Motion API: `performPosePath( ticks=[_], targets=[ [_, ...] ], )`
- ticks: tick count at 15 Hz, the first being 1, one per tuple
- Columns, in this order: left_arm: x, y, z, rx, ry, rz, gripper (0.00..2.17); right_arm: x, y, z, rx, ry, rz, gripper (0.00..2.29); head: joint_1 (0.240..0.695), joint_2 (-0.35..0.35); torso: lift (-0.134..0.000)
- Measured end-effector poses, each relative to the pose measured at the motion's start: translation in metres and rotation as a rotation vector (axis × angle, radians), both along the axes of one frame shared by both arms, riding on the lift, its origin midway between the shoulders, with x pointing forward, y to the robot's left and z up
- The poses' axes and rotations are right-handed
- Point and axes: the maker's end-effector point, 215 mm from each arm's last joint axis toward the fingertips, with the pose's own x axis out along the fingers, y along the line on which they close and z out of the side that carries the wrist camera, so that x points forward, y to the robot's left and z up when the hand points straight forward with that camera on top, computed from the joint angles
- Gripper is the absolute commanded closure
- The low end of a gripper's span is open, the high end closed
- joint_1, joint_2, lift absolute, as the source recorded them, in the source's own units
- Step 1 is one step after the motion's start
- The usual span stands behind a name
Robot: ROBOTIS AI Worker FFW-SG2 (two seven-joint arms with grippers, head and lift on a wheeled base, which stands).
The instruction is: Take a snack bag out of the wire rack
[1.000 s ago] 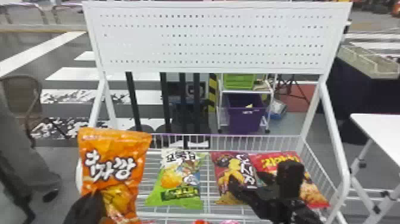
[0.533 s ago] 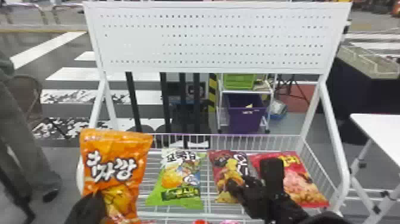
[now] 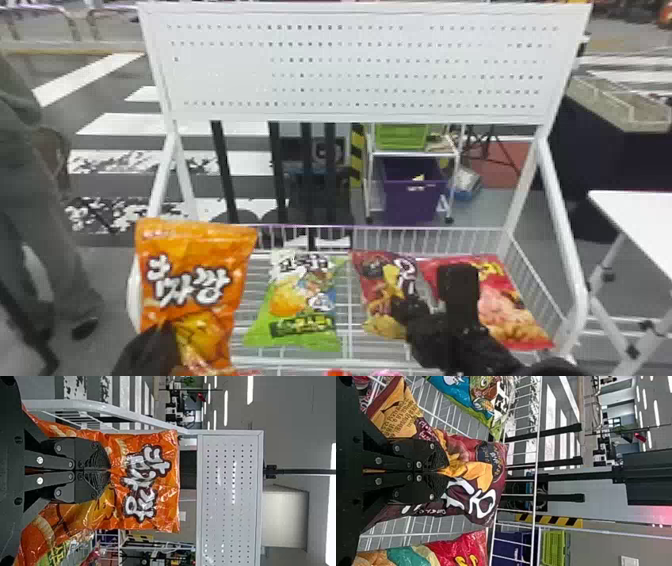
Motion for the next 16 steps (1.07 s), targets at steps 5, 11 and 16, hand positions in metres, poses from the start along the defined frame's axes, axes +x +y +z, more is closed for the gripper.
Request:
performPosePath(
  ticks=[5,11,16],
  targets=[
    [-0.001,-0.001,0.002,0.000,-0.003,-0.002,1.96,-0.030,-0.017,0.074,0.042,-0.133,-0.013,2.25,0.499,0.000,0.000],
    [-0.002,-0.007,0.009,0.000,-0.015,-0.013,1.96,-0.110,-0.093,0.119,-0.066,-0.246,-0.104,2.25,0.499,0.000,0.000],
    [-0.003,-0.004,0.015,0.008,-0.024,-0.014,1.96,-0.183,-0.145,0.150,-0.052,-0.332,-0.196,2.25,0.499,0.000,0.000]
  ],
)
